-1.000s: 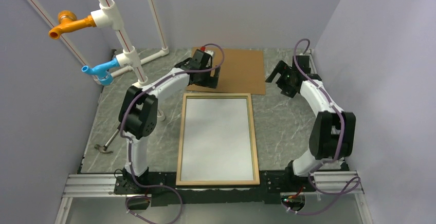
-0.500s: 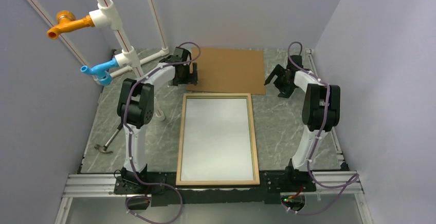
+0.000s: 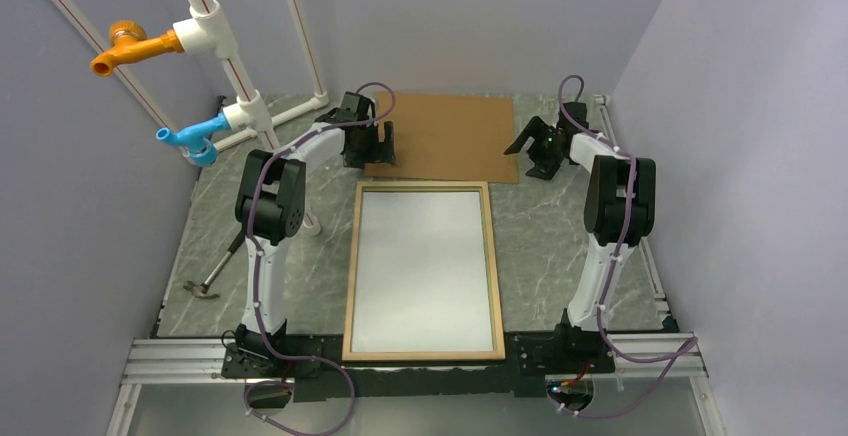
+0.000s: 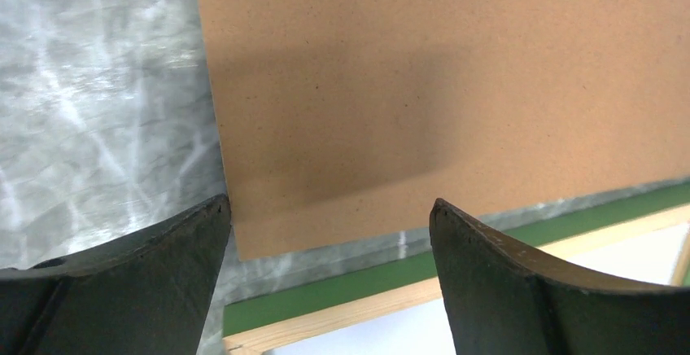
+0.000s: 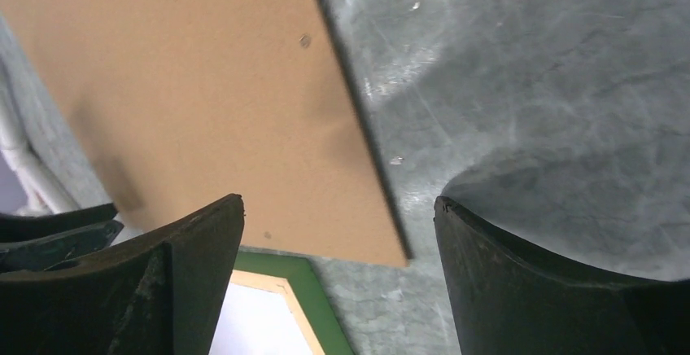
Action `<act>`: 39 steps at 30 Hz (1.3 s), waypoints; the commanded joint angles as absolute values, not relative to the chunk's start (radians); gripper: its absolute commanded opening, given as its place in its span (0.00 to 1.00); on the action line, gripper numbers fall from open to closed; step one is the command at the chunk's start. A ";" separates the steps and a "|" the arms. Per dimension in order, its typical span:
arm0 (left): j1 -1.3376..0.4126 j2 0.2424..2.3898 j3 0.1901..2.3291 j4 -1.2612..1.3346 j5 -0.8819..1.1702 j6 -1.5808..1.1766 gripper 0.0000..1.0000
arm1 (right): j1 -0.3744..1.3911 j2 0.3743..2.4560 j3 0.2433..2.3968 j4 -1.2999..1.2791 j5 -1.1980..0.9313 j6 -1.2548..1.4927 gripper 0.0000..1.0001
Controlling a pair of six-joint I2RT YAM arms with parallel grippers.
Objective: Put the photo into the frame
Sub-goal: Pick up the photo frame item at the center of the board.
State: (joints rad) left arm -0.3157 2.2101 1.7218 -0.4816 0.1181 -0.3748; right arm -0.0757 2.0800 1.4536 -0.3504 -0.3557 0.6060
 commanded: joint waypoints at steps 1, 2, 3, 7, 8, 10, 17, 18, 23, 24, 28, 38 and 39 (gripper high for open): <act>-0.303 2.233 1.722 -0.408 0.278 -0.413 0.94 | -0.066 2.121 1.426 -0.289 -0.489 0.634 0.88; -0.304 2.235 1.721 -0.400 0.296 -0.420 0.94 | -0.066 2.121 1.418 -0.273 -0.513 0.643 0.88; -0.304 2.235 1.721 -0.391 0.313 -0.426 0.93 | -0.066 2.120 1.411 -0.260 -0.531 0.650 0.88; -0.304 2.223 1.714 -0.348 0.388 -0.444 0.90 | -0.069 2.106 1.416 -0.255 -0.555 0.655 0.88; -0.304 2.217 1.714 -0.335 0.404 -0.446 0.88 | -0.071 2.102 1.421 -0.260 -0.559 0.655 0.88; -0.309 2.207 1.717 -0.321 0.428 -0.443 0.85 | -0.075 2.086 1.429 -0.264 -0.571 0.655 0.88; -0.335 2.169 1.737 -0.312 0.461 -0.424 0.86 | -0.087 2.004 1.447 -0.275 -0.623 0.673 0.88; -0.338 2.164 1.739 -0.311 0.464 -0.423 0.86 | -0.088 1.991 1.450 -0.281 -0.627 0.673 0.88; -0.352 2.127 1.746 -0.301 0.485 -0.426 0.86 | -0.098 1.924 1.459 -0.307 -0.641 0.668 0.88; -0.355 2.122 1.754 -0.305 0.491 -0.426 0.86 | -0.102 1.910 1.460 -0.309 -0.649 0.669 0.88; -0.370 2.099 1.790 -0.323 0.502 -0.422 0.86 | -0.105 1.871 1.471 -0.335 -0.666 0.665 0.88; -0.407 1.973 1.702 -0.396 0.443 -0.416 0.86 | -0.104 1.741 1.336 -0.414 -0.669 0.625 0.89; -0.413 1.956 1.682 -0.404 0.435 -0.417 0.86 | -0.105 1.721 1.312 -0.421 -0.664 0.618 0.89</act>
